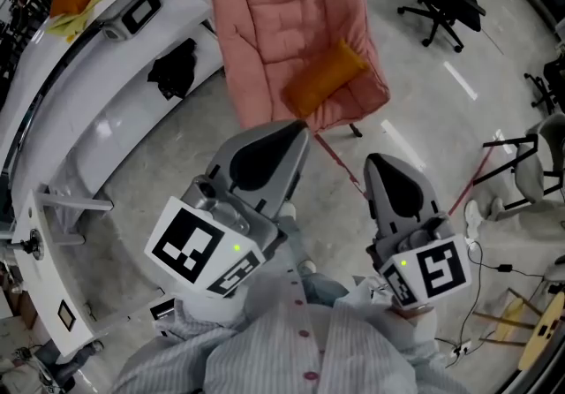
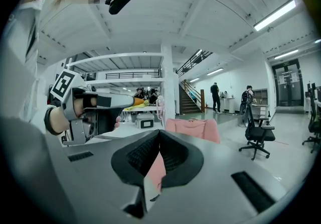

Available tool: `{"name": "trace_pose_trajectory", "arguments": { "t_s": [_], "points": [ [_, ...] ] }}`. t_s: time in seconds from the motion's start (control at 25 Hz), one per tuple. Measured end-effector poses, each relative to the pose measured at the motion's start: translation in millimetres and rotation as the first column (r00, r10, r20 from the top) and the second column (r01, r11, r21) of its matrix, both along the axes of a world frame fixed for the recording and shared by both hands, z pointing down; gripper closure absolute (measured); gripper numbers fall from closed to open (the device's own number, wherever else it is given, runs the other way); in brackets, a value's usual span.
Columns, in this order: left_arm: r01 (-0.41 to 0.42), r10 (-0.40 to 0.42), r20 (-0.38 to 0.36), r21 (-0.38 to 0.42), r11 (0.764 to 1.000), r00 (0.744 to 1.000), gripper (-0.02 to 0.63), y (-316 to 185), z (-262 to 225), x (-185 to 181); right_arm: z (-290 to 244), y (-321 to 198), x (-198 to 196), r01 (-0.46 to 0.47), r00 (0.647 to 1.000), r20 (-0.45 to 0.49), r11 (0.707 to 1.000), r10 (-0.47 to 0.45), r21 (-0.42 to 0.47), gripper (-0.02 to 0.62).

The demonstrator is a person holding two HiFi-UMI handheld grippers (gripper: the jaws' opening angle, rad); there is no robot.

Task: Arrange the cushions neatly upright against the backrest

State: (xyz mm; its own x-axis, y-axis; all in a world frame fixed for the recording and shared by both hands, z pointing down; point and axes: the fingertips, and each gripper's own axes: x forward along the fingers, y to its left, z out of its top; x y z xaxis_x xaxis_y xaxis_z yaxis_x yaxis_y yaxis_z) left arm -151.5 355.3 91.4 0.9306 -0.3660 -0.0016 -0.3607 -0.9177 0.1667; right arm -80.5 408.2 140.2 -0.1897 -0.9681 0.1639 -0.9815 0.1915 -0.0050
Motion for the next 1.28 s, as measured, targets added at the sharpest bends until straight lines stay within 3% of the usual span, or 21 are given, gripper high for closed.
{"name": "trace_pose_trajectory", "arguments": {
  "t_s": [0.32,0.72,1.08,1.28],
  "points": [
    [-0.005,0.005,-0.004,0.006,1.0,1.0,0.595,-100,-3,8,-7,-98,21,-0.037,0.999,-0.017,0.999,0.038,0.016,0.583],
    [-0.006,0.006,0.012,-0.036,0.999,1.0,0.595,-177,16,13,6,-171,42,-0.087,0.996,-0.007,0.996,0.087,-0.016,0.583],
    [0.078,-0.077,0.01,-0.056,0.995,0.997,0.595,-254,31,42,23,-251,80,-0.028,1.0,-0.006,0.999,0.027,-0.039,0.582],
    [0.108,-0.107,0.017,-0.06,0.992,0.994,0.595,-300,32,82,22,-302,118,0.008,1.0,-0.008,0.999,-0.008,-0.035,0.582]
  ]
}}
